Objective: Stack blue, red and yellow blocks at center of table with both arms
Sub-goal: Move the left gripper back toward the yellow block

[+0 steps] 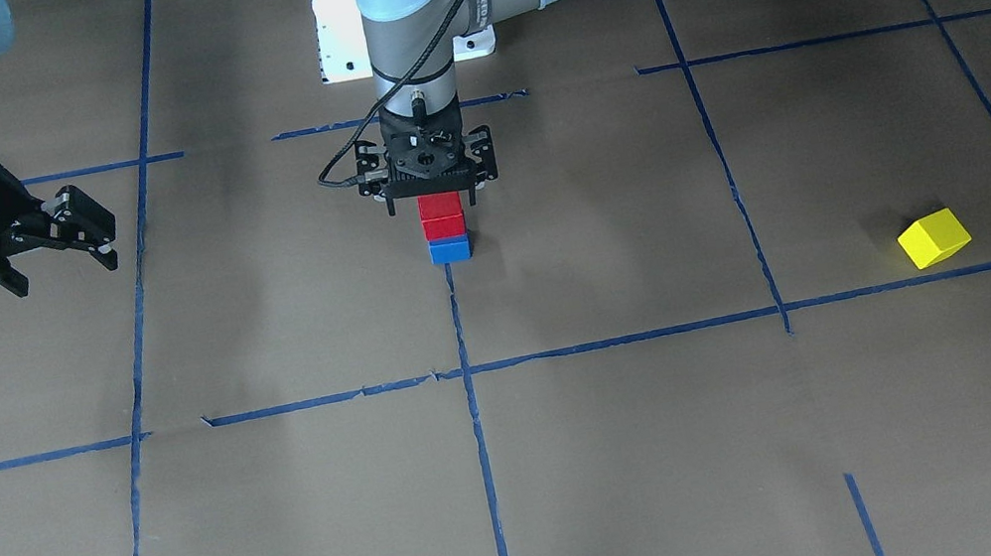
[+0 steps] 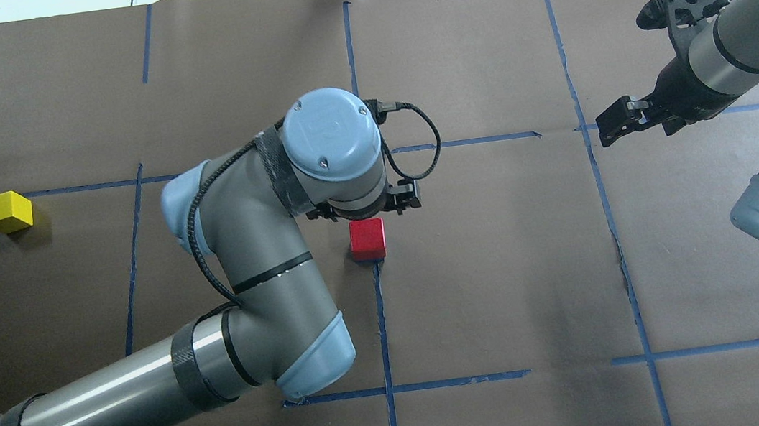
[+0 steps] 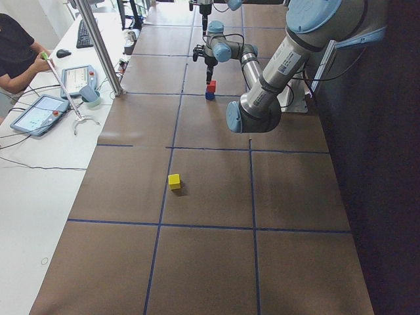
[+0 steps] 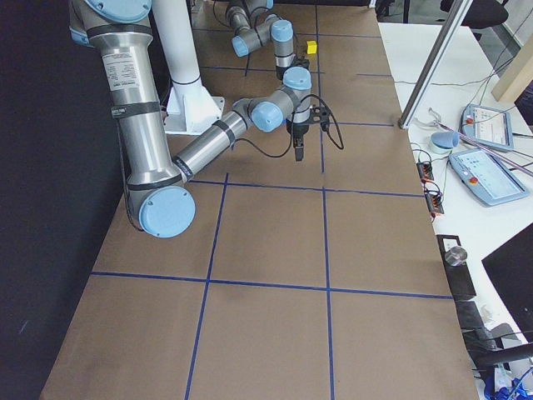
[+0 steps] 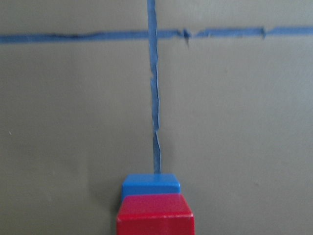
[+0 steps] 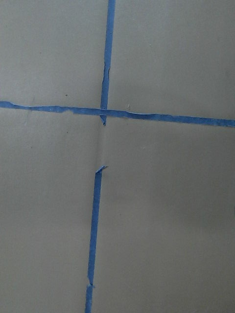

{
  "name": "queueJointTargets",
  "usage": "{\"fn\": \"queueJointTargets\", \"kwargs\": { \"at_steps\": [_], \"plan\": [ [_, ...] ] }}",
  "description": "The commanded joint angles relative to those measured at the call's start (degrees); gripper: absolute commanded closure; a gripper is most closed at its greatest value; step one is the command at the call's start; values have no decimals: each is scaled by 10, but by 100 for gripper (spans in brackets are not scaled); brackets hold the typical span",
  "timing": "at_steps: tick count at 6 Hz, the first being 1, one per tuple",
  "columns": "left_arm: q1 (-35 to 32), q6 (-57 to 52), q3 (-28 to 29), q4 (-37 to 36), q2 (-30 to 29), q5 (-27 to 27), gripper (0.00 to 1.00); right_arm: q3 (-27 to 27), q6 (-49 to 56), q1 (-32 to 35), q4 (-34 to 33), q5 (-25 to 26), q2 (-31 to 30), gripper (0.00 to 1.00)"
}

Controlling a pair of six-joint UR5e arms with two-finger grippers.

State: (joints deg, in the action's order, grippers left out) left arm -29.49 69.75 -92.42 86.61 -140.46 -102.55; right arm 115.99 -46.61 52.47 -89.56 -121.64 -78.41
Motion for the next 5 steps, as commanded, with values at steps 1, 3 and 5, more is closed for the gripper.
{"fn": "queueJointTargets", "kwargs": {
  "at_steps": [1, 3, 5],
  "plan": [
    [-55, -23, -32, -2, 37, -9, 0, 0, 1, 0, 0, 0, 0, 0],
    [-124, -169, -113, 6, 161, -74, 0, 6, 3, 4, 0, -2, -1, 0],
    [-233, -280, -130, 23, 277, -182, 0, 7, 5, 7, 0, -1, -1, 0]
  ]
}}
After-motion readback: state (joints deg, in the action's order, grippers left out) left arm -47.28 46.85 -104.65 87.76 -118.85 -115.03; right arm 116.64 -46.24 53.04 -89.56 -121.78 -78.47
